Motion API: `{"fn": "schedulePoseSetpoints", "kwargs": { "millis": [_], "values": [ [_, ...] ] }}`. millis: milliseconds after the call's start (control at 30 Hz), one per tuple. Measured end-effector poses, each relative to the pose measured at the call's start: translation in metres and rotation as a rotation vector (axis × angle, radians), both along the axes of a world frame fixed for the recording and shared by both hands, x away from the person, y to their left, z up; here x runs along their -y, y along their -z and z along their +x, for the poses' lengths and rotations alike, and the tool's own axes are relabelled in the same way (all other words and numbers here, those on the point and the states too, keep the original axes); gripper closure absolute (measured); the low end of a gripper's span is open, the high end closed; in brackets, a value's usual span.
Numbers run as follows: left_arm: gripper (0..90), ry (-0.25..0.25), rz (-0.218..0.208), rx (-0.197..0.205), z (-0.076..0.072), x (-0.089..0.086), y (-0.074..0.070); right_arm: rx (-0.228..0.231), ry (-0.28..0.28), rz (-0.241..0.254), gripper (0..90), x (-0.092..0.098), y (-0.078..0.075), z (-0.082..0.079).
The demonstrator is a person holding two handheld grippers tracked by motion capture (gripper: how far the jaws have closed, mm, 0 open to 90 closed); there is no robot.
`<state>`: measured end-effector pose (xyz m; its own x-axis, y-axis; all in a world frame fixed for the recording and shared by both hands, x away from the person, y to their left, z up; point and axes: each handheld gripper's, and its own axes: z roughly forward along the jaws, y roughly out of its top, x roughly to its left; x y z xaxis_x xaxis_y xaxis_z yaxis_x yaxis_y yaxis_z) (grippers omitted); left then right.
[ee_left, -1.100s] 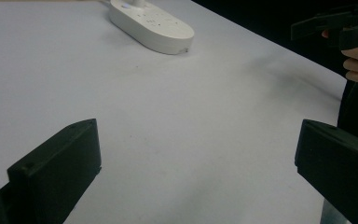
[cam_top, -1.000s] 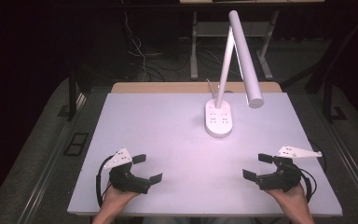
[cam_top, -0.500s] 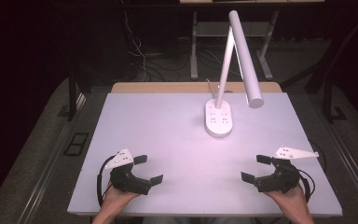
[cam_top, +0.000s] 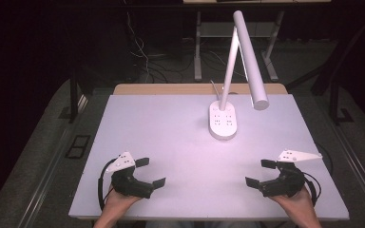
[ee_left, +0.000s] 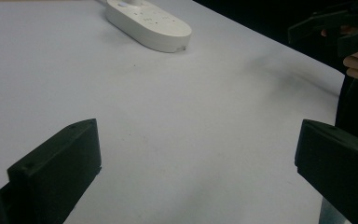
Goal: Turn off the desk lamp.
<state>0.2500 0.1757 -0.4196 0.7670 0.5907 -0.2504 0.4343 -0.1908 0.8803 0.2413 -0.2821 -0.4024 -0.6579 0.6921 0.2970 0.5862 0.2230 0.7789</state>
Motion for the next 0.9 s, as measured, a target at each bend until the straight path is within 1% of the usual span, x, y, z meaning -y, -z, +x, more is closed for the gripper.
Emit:
{"fn": "schedulePoseSetpoints", "kwargs": {
  "millis": [167,200,333,500,667,800,900],
  "values": [
    [0.0,0.004,0.001,-0.002,0.000,0.000,0.001,-0.002,0.011,-0.003,0.2,-0.001,-0.001,0.002],
    [0.0,0.004,0.002,-0.001,0.000,0.000,0.001,-0.013,0.015,-0.004,0.2,0.000,-0.001,0.004],
    [0.0,0.002,0.007,-0.001,0.000,0.000,0.001,-0.014,0.012,-0.010,0.3,0.001,-0.001,0.007],
    [0.0,-0.001,0.006,-0.001,0.000,0.000,0.000,-0.019,-0.001,-0.003,0.2,0.002,-0.007,0.015],
    [0.0,-0.006,0.002,-0.003,0.000,-0.001,0.000,-0.023,-0.010,-0.009,0.3,0.001,-0.012,0.021],
    [0.0,-0.007,0.002,-0.003,-0.001,-0.001,0.000,-0.020,-0.014,-0.017,0.3,0.001,-0.020,0.028],
    [0.0,-0.004,0.004,-0.002,-0.001,-0.001,0.000,-0.016,-0.018,-0.019,0.3,0.000,-0.022,0.030]
  ]
}}
